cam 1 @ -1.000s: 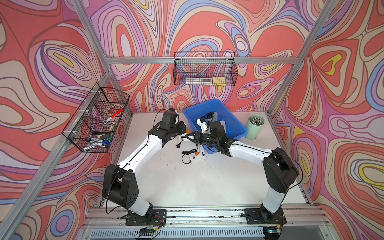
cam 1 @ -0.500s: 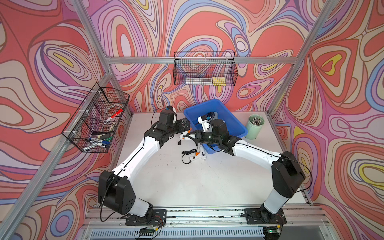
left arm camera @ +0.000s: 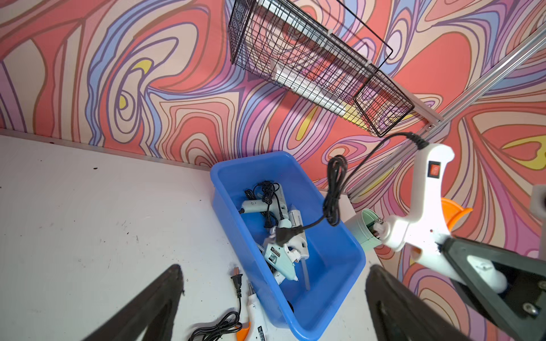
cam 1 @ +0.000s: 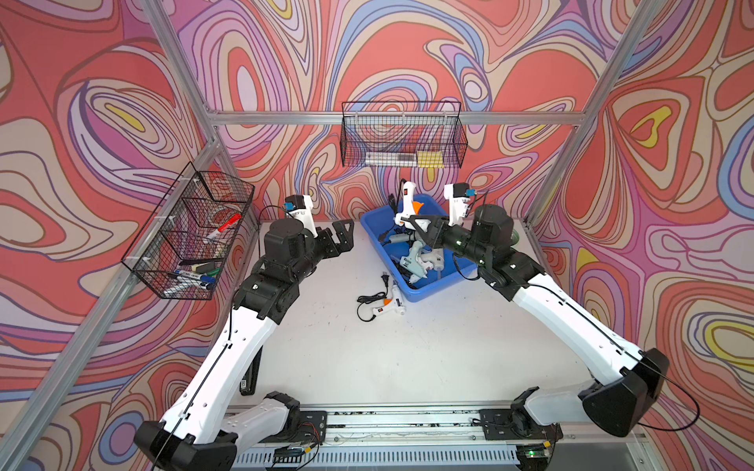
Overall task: Put the hot melt glue gun into the storage box
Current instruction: Place the hot melt adhesive gun in the storage box.
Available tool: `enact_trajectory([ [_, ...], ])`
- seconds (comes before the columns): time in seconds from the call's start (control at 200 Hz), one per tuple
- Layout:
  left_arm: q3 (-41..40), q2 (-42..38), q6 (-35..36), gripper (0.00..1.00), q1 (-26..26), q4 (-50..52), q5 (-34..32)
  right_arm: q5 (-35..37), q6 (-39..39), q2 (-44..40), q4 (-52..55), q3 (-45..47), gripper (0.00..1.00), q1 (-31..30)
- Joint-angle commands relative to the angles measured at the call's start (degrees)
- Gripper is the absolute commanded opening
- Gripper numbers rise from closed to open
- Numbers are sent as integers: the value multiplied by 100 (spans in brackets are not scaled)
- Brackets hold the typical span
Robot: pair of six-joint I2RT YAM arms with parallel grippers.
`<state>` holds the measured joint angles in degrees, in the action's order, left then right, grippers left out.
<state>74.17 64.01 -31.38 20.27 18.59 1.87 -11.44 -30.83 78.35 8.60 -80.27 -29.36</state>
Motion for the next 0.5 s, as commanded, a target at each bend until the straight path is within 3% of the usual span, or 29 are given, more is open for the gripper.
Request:
enact_trajectory([
  [0.0, -190, -13, 136, 99, -16, 331, -163, 425, 118, -201, 223, 152, 0, 247],
  [0.17, -382, 96, 63, 99, -18, 394, -69, 556, -10, -207, 125, 389, 0, 438],
  [0.496, -1124, 363, -180, 99, -22, 710, 30, 421, -275, 690, -660, 240, 0, 468],
])
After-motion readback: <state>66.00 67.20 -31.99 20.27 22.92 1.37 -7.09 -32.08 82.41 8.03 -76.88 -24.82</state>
